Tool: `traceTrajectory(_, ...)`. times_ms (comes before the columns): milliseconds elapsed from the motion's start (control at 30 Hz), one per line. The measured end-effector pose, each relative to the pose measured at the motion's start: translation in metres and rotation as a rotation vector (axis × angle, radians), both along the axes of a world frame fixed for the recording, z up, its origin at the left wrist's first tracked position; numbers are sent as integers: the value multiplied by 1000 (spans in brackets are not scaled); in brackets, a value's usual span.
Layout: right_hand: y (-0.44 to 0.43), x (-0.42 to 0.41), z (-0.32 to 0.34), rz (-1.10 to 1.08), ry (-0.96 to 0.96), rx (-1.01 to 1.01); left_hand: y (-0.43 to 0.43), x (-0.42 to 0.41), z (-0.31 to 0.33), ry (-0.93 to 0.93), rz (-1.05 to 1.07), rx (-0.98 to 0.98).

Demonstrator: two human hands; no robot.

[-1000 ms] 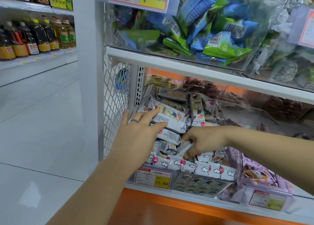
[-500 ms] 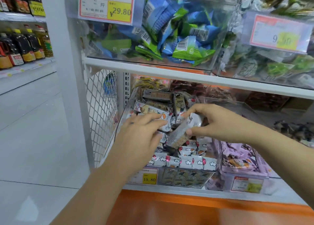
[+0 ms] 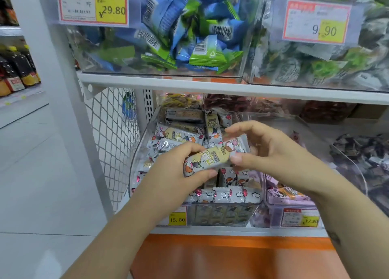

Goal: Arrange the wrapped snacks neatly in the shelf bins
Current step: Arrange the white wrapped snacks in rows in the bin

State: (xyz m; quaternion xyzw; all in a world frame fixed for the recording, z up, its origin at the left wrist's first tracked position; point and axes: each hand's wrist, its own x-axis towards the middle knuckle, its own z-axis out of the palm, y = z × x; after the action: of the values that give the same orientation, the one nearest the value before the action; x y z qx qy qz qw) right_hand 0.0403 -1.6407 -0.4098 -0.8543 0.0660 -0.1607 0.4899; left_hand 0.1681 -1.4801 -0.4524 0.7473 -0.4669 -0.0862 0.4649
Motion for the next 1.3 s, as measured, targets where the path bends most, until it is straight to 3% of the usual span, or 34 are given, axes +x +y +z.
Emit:
traceTrajectory(100,0,7,-7,-110,-75,-10,-1,0,1,63,4,6)
traceTrajectory(267,9,14,-15,-143,-150,15,0,16,5,520,62,-252)
traceTrajectory(333,8,17,-14,-154,-132,36,4,22,5,564,144,-326)
traceTrajectory(400,-1,22,-11,-201,-73,-27,10,30,4,437,266,-323)
traceTrajectory(533,-13,41,-12,-111,326,-595,17,33,6,187,341,-161)
traceTrajectory(700,-17,68,-22,85,626,-832,3,19,-5,17,312,-37)
traceTrajectory(967,-19,94,-17,150,825,-826,-8,19,-14,-91,274,-22)
traceTrajectory(1300,-24,90,-27,142,797,-847,-6,25,-14,-81,160,62)
